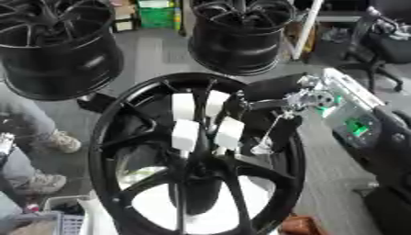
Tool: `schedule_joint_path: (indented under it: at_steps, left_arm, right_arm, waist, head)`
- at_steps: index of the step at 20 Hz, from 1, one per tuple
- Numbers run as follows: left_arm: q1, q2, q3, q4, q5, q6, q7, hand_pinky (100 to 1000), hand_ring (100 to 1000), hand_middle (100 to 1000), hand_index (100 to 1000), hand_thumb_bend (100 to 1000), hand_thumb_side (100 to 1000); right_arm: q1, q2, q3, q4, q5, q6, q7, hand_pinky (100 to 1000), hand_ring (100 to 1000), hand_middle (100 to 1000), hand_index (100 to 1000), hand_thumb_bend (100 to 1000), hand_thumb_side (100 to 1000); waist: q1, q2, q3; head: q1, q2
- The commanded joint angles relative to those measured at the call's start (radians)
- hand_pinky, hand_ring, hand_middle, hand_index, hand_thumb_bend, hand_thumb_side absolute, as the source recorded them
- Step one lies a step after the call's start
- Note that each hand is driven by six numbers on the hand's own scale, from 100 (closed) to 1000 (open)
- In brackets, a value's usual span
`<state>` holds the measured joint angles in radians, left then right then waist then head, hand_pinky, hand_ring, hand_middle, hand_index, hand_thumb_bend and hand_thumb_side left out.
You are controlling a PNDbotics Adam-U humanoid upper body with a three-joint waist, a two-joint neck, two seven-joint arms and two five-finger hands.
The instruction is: Pull the pin out of the wheel hub.
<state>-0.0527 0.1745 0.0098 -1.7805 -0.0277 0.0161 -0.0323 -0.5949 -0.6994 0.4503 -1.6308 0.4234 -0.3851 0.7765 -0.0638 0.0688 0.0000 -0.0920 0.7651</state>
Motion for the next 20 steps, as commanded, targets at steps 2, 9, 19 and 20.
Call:
schedule_joint_path:
  at_steps: [2, 9, 19, 20]
  left_arm:
    - [-0.010, 0.005, -0.001, -0.017, 0.000, -0.002, -0.003, 756, 723, 669, 792, 173, 594]
    - [-0.014, 0.004, 0.000, -0.017, 0.000, -0.002, -0.003, 756, 722, 669, 792, 173, 594]
    - [-0.018, 0.002, 0.000, -0.018, 0.001, -0.002, -0.003, 756, 721, 668, 792, 175, 593]
    - [-0.018, 0.002, 0.000, -0.018, 0.001, -0.002, -0.003, 756, 721, 668, 792, 176, 591]
  right_arm:
    - [-0.019, -0.017, -0.002, 0.011, 0.008, -0.015, 0.010, 731, 691, 754, 854, 273, 307]
    - [-0.033, -0.010, 0.002, 0.023, 0.012, -0.022, 0.007, 719, 677, 738, 840, 240, 283]
    - [-0.043, -0.005, 0.004, 0.034, 0.014, -0.029, 0.000, 692, 637, 694, 804, 153, 225]
    - [-0.044, -0.005, 0.003, 0.033, 0.014, -0.029, -0.002, 683, 626, 681, 790, 134, 225]
  waist:
    - [0.002, -0.005, 0.001]
    - [0.001, 0.000, 0.010]
    - [0.000, 0.003, 0.016]
    - [0.000, 0.003, 0.016]
  head:
    - [-0.003, 0.005]
    - [-0.006, 0.005]
    - [-0.006, 0.005]
    - [-0.005, 0.005]
